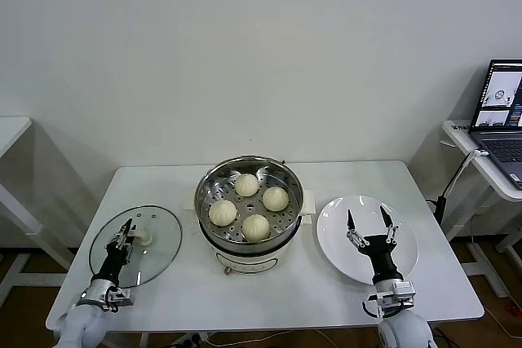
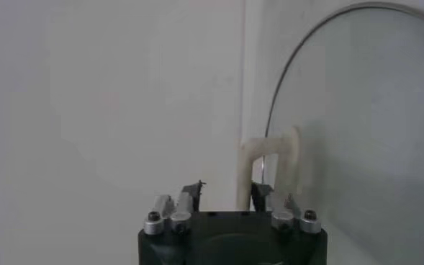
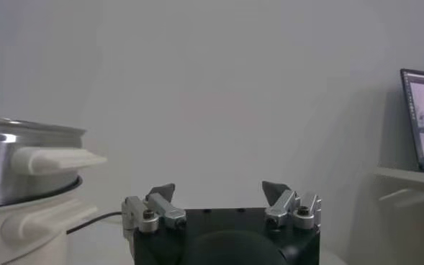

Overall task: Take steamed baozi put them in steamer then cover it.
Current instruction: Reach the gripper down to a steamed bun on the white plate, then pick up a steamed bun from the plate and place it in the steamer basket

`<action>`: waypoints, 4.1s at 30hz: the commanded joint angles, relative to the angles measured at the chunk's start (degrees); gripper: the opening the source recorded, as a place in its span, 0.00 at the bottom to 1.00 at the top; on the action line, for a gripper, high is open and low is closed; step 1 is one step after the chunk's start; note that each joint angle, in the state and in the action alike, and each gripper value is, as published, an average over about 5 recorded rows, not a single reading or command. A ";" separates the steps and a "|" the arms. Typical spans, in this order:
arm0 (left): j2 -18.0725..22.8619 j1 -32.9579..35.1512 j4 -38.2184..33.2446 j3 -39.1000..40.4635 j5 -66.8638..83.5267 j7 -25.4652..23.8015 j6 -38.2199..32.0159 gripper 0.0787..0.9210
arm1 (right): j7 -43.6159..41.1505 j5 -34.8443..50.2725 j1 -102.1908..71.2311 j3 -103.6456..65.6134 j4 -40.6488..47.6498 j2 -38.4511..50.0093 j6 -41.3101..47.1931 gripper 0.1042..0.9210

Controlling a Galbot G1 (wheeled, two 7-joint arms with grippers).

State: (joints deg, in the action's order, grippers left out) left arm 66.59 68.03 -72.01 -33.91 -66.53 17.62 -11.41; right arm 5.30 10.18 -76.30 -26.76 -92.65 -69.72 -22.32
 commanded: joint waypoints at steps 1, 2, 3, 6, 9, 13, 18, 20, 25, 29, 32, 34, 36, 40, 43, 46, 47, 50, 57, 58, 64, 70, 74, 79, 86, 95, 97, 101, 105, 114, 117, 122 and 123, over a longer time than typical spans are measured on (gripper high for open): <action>-0.17 -0.54 1.19 0.22 0.66 -0.38 -0.19 0.29 | -0.14 -0.34 0.03 0.05 0.08 -0.16 -0.25 0.88; -0.21 -0.54 1.20 0.25 0.88 -0.45 -0.27 0.25 | -0.17 -0.36 0.04 0.06 0.08 -0.19 -0.29 0.88; -0.26 -0.52 1.16 0.26 1.11 -0.53 -0.33 0.22 | -0.20 -0.36 0.04 0.08 0.10 -0.22 -0.34 0.88; -0.42 -0.29 0.55 0.10 2.02 -0.79 -0.65 0.15 | -0.27 -0.48 0.04 0.18 0.23 -0.31 -0.49 0.88; -0.84 0.65 -2.10 -0.64 3.82 -1.68 -0.25 0.14 | -0.28 -0.69 0.07 0.23 0.45 -0.41 -0.55 0.88; -1.73 3.89 -10.54 -3.20 7.18 -4.00 2.57 0.14 | -0.13 -0.89 0.22 0.18 0.83 -0.37 -0.43 0.88; -2.48 8.54 -26.41 -7.68 11.58 -7.36 9.23 0.14 | -0.03 -1.02 0.57 0.17 1.23 -0.17 -0.29 0.88; -2.55 9.59 -33.05 -9.08 13.18 -8.84 12.75 0.14 | -0.02 -1.07 0.76 0.22 1.36 -0.22 -0.26 0.88; -2.96 10.71 -46.71 -8.26 14.74 -12.47 21.64 0.14 | 0.04 -1.19 1.16 0.19 1.58 -0.40 -0.23 0.88; -2.80 10.05 -56.30 -3.00 13.83 -16.91 29.39 0.14 | 0.12 -1.27 1.62 0.15 2.06 -0.49 -0.22 0.88; -2.34 7.67 -60.47 3.75 12.07 -20.70 34.47 0.14 | 0.22 -1.44 2.06 0.28 2.57 -0.78 -0.16 0.88; -1.76 5.53 -61.56 8.89 9.97 -23.05 37.20 0.14 | 0.33 -1.62 2.33 0.39 2.92 -1.01 -0.09 0.88; -0.83 3.25 -61.56 13.74 7.38 -25.40 39.32 0.14 | 0.47 -1.88 2.61 0.48 3.27 -1.28 -0.02 0.88; 2.06 -0.89 -58.67 22.81 2.67 -29.01 42.26 0.14 | 0.85 -2.45 3.24 0.53 4.11 -1.86 0.09 0.88; 4.71 -3.89 -55.01 28.06 0.36 -31.05 43.35 0.14 | 1.07 -2.81 3.61 0.40 4.70 -2.24 0.22 0.88; 6.82 -7.12 -51.49 32.24 -1.89 -33.01 44.42 0.14 | 1.24 -3.09 3.80 0.20 5.29 -2.55 0.38 0.88; 7.50 -8.20 -50.45 33.36 -2.84 -33.84 44.86 0.14 | 1.28 -3.16 3.82 0.14 5.48 -2.63 0.40 0.88; 9.57 -11.01 -47.65 35.43 -6.76 -36.49 45.97 0.14 | 1.34 -3.37 3.86 -0.09 5.95 -2.90 0.47 0.88; 13.02 -12.79 -43.71 36.91 -15.10 -39.57 45.84 0.14 | 1.27 -4.57 3.92 -0.57 6.52 -3.81 1.26 0.88; 13.45 -12.76 -43.21 37.04 -16.03 -39.70 45.62 0.14 | 1.25 -4.68 3.91 -0.56 6.59 -3.93 1.43 0.88; 16.01 -13.01 -40.43 37.18 -20.21 -39.94 44.75 0.14 | 1.11 -5.17 3.87 -0.50 6.81 -4.43 2.24 0.88; 17.12 -12.37 -39.04 36.90 -21.77 -40.26 44.28 0.14 | 1.11 -5.43 3.89 -0.56 6.88 -4.61 2.39 0.88; 17.82 -12.14 -37.98 37.07 -22.66 -40.16 43.88 0.14 | 0.94 -5.75 3.96 -0.70 7.25 -4.52 2.42 0.88; 18.30 -12.44 -36.62 36.83 -23.14 -39.75 43.55 0.14 | 0.81 -5.90 4.04 -0.83 7.69 -4.27 2.45 0.88; 18.77 -12.48 -35.65 36.39 -23.26 -39.27 43.38 0.14 | 0.78 -6.02 4.35 -0.76 7.97 -4.33 2.54 0.88; 19.21 -12.47 -34.32 36.15 -23.14 -38.57 43.10 0.14 | 0.77 -6.14 4.35 -0.81 8.09 -4.29 2.58 0.88; 19.33 -12.48 -34.11 36.14 -23.17 -38.46 43.07 0.14 | 0.77 -6.14 4.35 -0.83 8.11 -4.27 2.57 0.88; 19.59 -12.52 -33.46 36.16 -23.39 -38.35 42.96 0.14 | 0.78 -6.14 4.38 -0.84 8.13 -4.28 2.56 0.88; 19.57 -12.41 -33.05 36.05 -24.18 -38.29 42.73 0.14 | 0.78 -6.13 4.38 -0.86 8.16 -4.22 2.55 0.88; 19.32 -11.77 -32.94 35.62 -25.11 -38.20 42.32 0.14 | 0.72 -6.19 4.57 -0.77 8.40 -4.34 2.48 0.88; 19.37 -11.71 -32.78 35.53 -25.16 -38.20 42.25 0.14 | 0.72 -6.20 4.61 -0.78 8.41 -4.36 2.44 0.88; 19.28 -11.72 -32.40 35.44 -25.31 -38.10 42.11 0.14 | 0.71 -6.19 4.59 -0.85 8.37 -4.25 2.40 0.88; 19.25 -11.70 -32.33 35.40 -25.34 -38.05 42.08 0.14 | 0.72 -6.18 4.58 -0.85 8.36 -4.24 2.38 0.88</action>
State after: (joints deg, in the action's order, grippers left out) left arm 85.89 56.28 -104.66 1.56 -91.49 -20.55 30.78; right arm 6.02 4.00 -71.70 -27.57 -84.27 -73.99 -19.84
